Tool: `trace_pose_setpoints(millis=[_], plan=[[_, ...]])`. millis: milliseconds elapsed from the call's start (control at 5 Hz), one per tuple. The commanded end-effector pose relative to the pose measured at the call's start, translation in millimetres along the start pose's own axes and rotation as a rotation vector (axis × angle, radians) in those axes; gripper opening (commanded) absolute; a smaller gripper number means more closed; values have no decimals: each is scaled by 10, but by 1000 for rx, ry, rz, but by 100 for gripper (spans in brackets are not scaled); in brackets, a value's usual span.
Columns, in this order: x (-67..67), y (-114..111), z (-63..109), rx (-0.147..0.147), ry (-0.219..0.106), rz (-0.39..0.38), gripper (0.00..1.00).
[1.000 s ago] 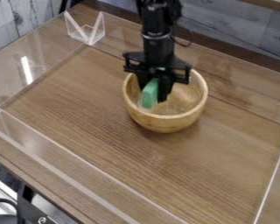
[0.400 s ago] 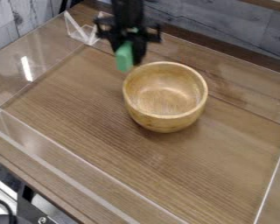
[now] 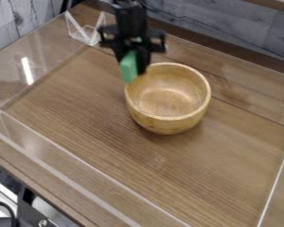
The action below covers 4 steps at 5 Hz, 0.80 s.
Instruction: Move green stick from inside the wooden bowl to the table next to it
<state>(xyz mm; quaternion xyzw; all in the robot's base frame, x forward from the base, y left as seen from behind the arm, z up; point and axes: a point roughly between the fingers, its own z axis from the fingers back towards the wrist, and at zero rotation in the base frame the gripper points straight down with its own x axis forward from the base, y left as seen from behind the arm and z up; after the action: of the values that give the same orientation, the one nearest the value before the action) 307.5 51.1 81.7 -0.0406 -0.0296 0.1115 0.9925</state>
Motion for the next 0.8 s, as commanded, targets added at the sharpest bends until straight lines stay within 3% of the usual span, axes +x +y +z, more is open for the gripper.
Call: trace_pose_setpoints(millis=[0, 400, 600], plan=[[153, 356, 290, 12, -93, 52, 0], [77, -207, 97, 6, -88, 6, 0], [124, 226, 145, 18, -95, 37, 0]])
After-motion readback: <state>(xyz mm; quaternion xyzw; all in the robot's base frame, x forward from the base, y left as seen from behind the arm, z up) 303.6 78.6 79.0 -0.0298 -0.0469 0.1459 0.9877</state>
